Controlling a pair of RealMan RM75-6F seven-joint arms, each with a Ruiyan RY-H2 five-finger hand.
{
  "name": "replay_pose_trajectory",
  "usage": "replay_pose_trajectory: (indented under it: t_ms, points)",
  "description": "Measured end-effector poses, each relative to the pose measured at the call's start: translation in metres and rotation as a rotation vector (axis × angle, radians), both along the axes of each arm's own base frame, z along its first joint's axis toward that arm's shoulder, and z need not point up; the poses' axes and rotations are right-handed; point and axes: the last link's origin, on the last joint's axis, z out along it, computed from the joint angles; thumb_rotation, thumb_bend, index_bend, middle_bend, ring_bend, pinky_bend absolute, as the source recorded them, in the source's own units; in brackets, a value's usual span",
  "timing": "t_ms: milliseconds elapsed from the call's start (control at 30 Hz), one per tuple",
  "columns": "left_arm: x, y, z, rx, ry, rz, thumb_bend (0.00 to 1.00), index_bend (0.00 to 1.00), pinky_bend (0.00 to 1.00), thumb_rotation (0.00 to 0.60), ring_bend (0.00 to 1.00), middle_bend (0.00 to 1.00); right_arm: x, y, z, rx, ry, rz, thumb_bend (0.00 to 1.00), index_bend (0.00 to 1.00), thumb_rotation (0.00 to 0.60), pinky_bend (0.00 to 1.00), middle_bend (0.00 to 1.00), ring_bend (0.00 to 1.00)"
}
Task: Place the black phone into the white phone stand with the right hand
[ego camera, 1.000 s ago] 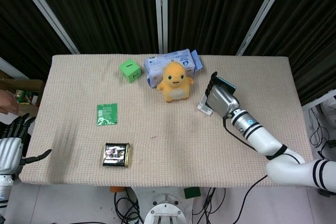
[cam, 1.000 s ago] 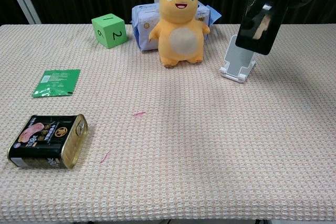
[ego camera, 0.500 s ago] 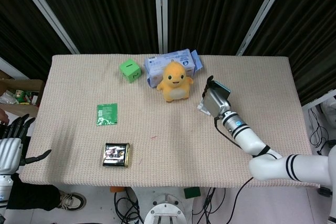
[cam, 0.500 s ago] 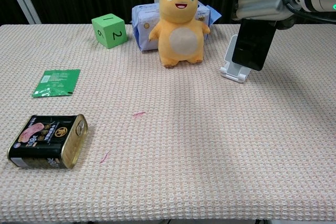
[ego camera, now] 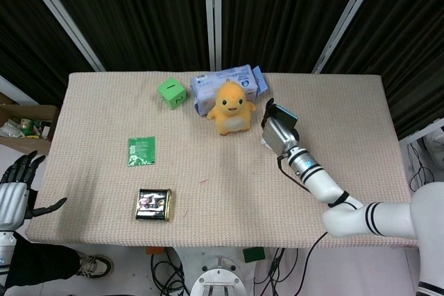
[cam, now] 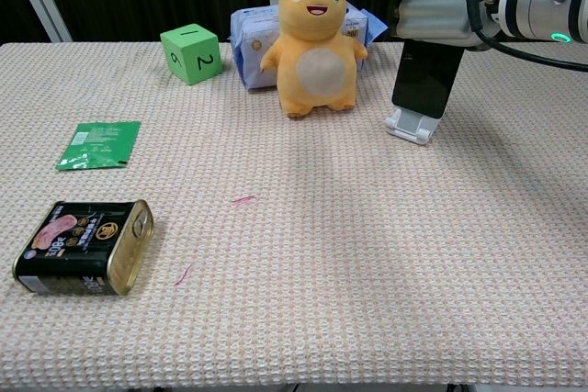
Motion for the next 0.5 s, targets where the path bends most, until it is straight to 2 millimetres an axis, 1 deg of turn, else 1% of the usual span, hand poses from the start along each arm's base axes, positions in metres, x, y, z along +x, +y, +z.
replay_pose_trajectory:
  t_ms: [233, 500]
  points:
    - [0.001, 0.001, 0.000, -0.002, 0.004, -0.002, 0.07, 0.11, 0.14, 0.398, 0.02, 0.04, -0.010, 0.002, -0.008, -0.002, 0.001, 0.007, 0.81, 0.89, 0.600, 0.20, 0.64, 0.52]
    - [0.000, 0.001, 0.000, -0.004, 0.010, 0.004, 0.07, 0.11, 0.14, 0.398, 0.02, 0.04, -0.012, 0.002, -0.013, -0.009, -0.014, 0.039, 0.80, 0.89, 0.600, 0.20, 0.64, 0.52]
